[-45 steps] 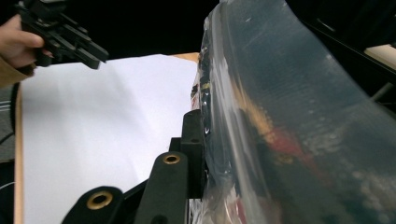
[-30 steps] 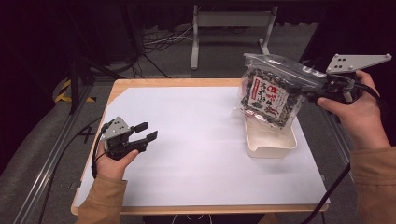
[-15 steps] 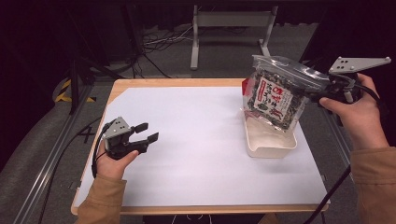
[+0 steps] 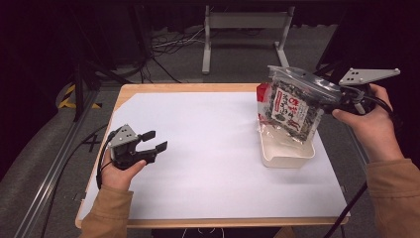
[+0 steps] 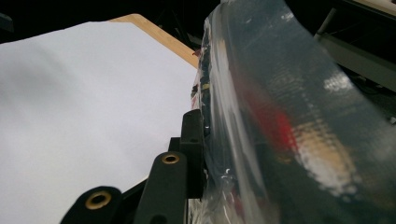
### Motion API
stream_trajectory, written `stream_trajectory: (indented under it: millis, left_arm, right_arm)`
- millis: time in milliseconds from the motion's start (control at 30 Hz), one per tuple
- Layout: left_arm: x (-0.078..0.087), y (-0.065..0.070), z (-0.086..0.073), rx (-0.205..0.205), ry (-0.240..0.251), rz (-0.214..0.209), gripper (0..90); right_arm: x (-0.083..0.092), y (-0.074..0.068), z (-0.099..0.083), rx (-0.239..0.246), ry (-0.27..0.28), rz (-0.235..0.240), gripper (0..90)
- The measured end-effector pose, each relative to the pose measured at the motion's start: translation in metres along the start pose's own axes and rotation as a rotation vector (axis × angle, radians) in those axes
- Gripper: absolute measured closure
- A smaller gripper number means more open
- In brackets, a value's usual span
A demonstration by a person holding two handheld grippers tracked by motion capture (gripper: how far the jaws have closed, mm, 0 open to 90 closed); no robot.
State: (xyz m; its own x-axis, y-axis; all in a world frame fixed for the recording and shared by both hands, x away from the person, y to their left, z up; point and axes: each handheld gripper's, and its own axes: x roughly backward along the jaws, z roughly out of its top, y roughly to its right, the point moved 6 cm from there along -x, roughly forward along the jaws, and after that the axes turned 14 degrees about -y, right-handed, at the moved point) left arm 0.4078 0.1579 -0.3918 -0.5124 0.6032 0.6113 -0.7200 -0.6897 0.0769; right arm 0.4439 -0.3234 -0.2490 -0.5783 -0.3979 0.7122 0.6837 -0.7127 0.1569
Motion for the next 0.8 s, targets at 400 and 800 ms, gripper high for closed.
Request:
stream_trajectory:
  millis: [400, 800]
  left_arm:
    - [-0.001, 0.001, -0.001, -0.001, -0.009, -0.003, 37.4]
    - [-0.001, 0.001, -0.001, 0.000, -0.009, -0.003, 36.1]
  right_arm:
    - [-0.008, -0.007, -0.010, 0.013, -0.044, 0.009, 76.3]
    - [-0.010, -0.011, -0.018, 0.028, -0.061, 0.012, 76.4]
